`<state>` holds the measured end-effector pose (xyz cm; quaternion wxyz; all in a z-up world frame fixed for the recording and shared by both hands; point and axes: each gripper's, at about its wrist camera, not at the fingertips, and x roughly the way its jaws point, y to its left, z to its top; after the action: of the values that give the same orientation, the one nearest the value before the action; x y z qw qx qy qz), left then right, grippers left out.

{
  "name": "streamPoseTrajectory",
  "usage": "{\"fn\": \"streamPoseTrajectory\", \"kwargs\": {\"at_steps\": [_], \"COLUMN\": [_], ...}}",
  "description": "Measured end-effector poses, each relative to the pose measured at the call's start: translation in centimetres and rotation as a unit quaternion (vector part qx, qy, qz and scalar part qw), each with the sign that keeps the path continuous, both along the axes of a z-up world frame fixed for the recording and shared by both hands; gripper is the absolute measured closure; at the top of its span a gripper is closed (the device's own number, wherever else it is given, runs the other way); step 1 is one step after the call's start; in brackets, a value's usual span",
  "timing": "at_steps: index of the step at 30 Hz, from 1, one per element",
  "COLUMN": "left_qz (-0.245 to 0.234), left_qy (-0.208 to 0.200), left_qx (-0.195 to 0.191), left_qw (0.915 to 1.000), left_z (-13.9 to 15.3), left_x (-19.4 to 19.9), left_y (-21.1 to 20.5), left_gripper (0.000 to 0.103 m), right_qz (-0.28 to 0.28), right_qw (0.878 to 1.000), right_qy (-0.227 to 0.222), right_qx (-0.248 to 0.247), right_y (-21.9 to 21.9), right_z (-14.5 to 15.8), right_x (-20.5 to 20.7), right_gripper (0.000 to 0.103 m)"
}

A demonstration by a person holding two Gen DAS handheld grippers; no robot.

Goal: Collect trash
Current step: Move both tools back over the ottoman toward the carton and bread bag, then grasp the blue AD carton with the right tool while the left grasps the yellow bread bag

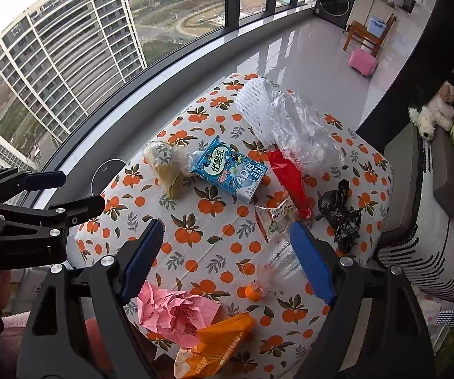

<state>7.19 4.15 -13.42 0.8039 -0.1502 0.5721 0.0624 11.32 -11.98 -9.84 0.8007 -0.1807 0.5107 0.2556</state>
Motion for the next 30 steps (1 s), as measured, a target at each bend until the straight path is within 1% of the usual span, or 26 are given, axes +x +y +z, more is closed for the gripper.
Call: {"fn": "streamPoseTrajectory", "kwargs": {"at_steps": [4, 8, 10, 16, 20, 25, 28, 30], "left_qz": [-0.004, -0.013, -0.014, 0.003, 0.015, 0.018, 0.026, 0.028], "left_qy": [0.013, 0.028, 0.037, 0.065, 0.079, 0.094, 0.096, 0.095], "left_qx": [-0.008, -0.003, -0.001, -0.006, -0.019, -0.016, -0.025, -0.024], "left_qw": [0.9999, 0.9995, 0.9992, 0.9979, 0.9966, 0.9953, 0.9948, 0.9948], "left_z": [-2.5, -4.8, -6.1, -10.2, -12.8, -15.4, -16.4, -16.7], "left_x": [2.5, 4.6, 5.4, 7.7, 9.0, 10.1, 10.2, 10.0], "left_y": [0.7, 1.4, 1.8, 3.4, 4.1, 4.2, 4.6, 4.6], "left_gripper": [0.022, 0.022, 0.022, 0.022, 0.022, 0.022, 0.022, 0.022], "right_qz": [0.009, 0.011, 0.019, 0.078, 0.116, 0.155, 0.196, 0.229], "right_qw": [1.0, 0.999, 0.999, 0.996, 0.991, 0.985, 0.976, 0.968], "right_qy": [0.005, 0.027, 0.03, 0.022, 0.021, 0.031, 0.033, 0.03], "right_qx": [-0.015, -0.016, -0.019, -0.045, -0.06, -0.073, -0.087, -0.101], "right_y": [1.1, 2.1, 2.6, 4.8, 6.1, 7.2, 8.0, 8.6], "right_z": [-1.8, -4.2, -5.3, -8.0, -9.5, -12.0, -13.8, -15.0], "right_x": [2.0, 4.2, 5.3, 7.7, 8.5, 9.3, 9.7, 10.0], "right_gripper": [0.023, 0.023, 0.024, 0.023, 0.023, 0.024, 0.023, 0.023]}}
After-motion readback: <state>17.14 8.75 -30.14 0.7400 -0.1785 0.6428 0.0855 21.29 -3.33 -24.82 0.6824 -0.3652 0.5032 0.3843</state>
